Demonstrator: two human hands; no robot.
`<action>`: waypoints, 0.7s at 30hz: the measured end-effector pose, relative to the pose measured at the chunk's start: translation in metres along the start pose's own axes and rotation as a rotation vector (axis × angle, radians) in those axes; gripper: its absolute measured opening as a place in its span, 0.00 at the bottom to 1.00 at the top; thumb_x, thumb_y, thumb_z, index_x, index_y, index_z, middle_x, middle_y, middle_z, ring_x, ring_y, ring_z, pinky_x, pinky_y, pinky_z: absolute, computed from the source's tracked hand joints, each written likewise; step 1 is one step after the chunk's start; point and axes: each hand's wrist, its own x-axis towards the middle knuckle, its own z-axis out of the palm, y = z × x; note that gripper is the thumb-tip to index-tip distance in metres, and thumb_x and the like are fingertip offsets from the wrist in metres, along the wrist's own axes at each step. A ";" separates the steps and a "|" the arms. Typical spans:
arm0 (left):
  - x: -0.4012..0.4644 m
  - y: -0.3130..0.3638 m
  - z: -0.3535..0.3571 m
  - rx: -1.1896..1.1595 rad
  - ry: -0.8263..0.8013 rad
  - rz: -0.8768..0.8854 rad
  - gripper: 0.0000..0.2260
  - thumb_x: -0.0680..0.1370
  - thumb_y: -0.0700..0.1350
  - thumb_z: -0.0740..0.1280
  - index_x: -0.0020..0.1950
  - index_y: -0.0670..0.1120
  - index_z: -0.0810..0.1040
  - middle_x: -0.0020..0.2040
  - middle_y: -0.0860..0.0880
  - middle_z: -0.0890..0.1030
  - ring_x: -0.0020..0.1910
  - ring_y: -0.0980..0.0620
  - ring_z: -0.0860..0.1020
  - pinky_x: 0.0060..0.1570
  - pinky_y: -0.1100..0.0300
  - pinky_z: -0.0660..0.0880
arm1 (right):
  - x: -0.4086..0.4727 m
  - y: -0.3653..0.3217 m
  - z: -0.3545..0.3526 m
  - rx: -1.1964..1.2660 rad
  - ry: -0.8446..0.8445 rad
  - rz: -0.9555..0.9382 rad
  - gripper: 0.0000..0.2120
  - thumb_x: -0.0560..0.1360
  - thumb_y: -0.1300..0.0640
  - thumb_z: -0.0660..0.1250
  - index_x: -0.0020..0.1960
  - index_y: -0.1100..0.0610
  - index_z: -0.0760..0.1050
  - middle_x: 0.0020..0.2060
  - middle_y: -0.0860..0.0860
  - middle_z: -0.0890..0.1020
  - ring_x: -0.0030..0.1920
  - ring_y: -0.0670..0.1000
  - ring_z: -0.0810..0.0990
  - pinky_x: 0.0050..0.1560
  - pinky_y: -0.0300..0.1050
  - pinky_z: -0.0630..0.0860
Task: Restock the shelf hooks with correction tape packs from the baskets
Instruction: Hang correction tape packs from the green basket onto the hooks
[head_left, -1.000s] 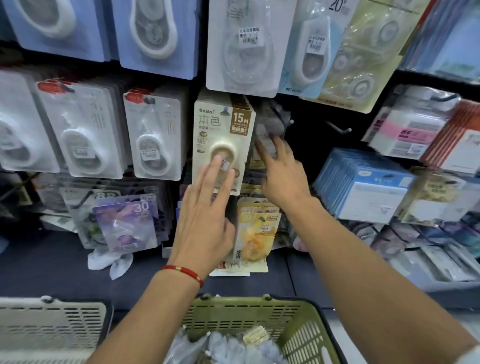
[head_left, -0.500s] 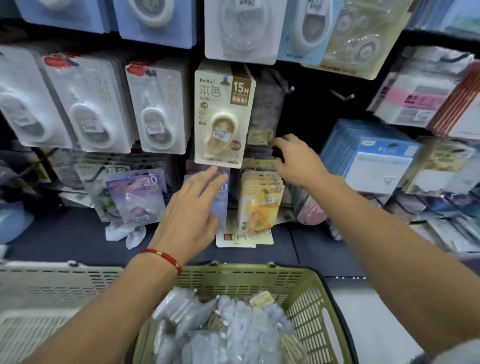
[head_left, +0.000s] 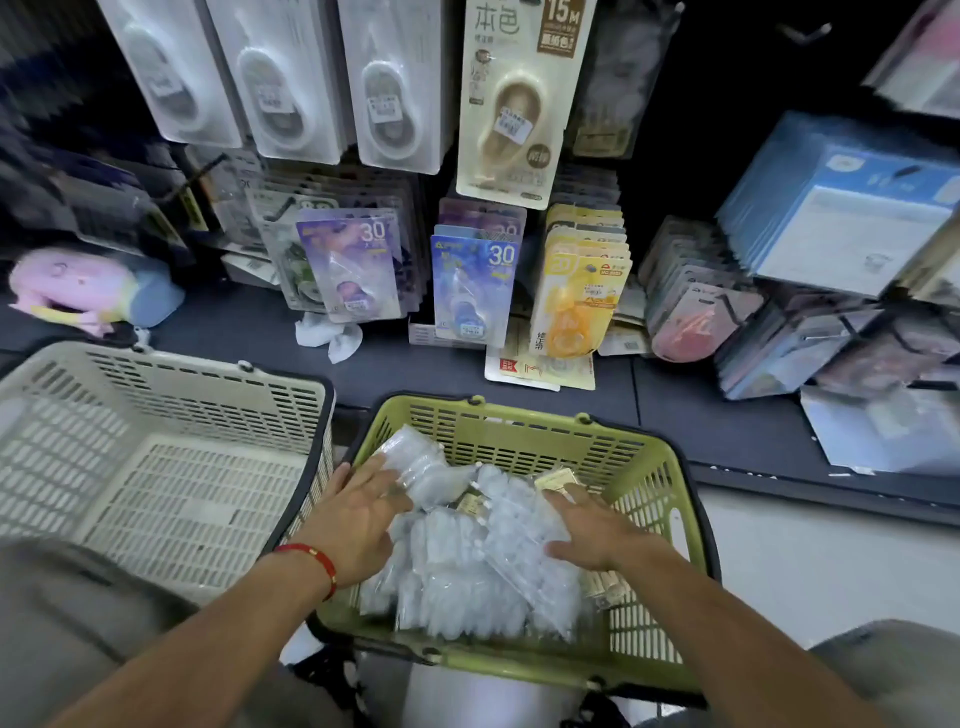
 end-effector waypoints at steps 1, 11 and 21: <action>-0.003 0.003 0.006 -0.005 0.014 -0.013 0.25 0.80 0.48 0.65 0.78 0.59 0.69 0.82 0.55 0.59 0.85 0.51 0.47 0.83 0.44 0.44 | 0.005 -0.007 0.013 -0.001 0.016 -0.018 0.43 0.81 0.39 0.66 0.86 0.49 0.45 0.86 0.52 0.48 0.84 0.58 0.53 0.81 0.58 0.59; -0.023 0.051 0.032 -0.403 0.247 -0.107 0.20 0.77 0.37 0.68 0.69 0.48 0.81 0.74 0.49 0.76 0.81 0.46 0.62 0.82 0.55 0.52 | 0.022 -0.017 0.041 0.383 0.291 0.087 0.25 0.85 0.50 0.65 0.81 0.49 0.66 0.72 0.57 0.77 0.71 0.60 0.76 0.69 0.49 0.72; -0.008 0.095 -0.001 -1.254 0.205 -0.333 0.21 0.80 0.42 0.73 0.73 0.47 0.74 0.65 0.48 0.80 0.66 0.50 0.78 0.66 0.57 0.74 | -0.038 -0.033 -0.018 0.989 0.458 -0.055 0.17 0.87 0.45 0.59 0.65 0.55 0.78 0.54 0.53 0.85 0.56 0.58 0.84 0.59 0.55 0.79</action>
